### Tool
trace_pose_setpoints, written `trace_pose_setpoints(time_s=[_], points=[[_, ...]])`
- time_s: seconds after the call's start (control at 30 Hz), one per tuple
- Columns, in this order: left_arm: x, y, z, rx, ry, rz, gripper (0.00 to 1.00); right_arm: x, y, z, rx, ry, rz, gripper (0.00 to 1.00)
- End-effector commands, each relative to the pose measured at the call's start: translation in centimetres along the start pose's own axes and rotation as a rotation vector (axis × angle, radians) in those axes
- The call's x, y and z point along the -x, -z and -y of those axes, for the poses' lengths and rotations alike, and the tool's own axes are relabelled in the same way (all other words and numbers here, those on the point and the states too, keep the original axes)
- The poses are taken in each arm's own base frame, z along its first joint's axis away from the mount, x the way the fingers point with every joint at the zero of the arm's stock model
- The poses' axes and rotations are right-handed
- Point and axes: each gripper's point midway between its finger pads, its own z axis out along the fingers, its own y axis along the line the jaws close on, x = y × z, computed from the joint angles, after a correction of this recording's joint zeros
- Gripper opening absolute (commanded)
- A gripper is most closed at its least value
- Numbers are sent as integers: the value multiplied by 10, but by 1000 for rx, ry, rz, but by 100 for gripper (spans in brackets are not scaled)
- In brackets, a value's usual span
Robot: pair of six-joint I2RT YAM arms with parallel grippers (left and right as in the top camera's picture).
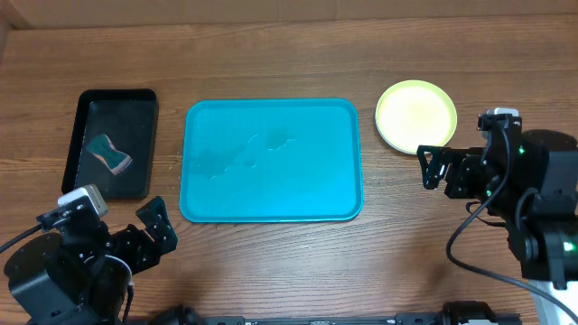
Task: Clean dirty plates on tray and stack at the side
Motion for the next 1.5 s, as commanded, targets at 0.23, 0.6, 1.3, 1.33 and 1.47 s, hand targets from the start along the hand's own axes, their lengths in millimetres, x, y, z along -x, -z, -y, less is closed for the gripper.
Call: trace_pose_setpoints(time_s=[0.23, 0.6, 1.3, 1.33, 1.47], points=[[-9, 0, 1, -10, -9, -32, 100, -19, -40, 9, -15, -27, -155, 100], [-10, 0, 1, -10, -8, -36, 100, 4, -39, -15, 49, 91, 67, 100], [-10, 0, 1, -10, -8, -38, 100, -60, -23, -5, 201, 245, 729, 100], [-10, 0, 1, -10, -8, -38, 100, -61, -23, -3, 195, 244, 745, 100], [-10, 0, 1, -10, -8, -38, 100, -68, -25, 5, 170, 236, 776, 100]])
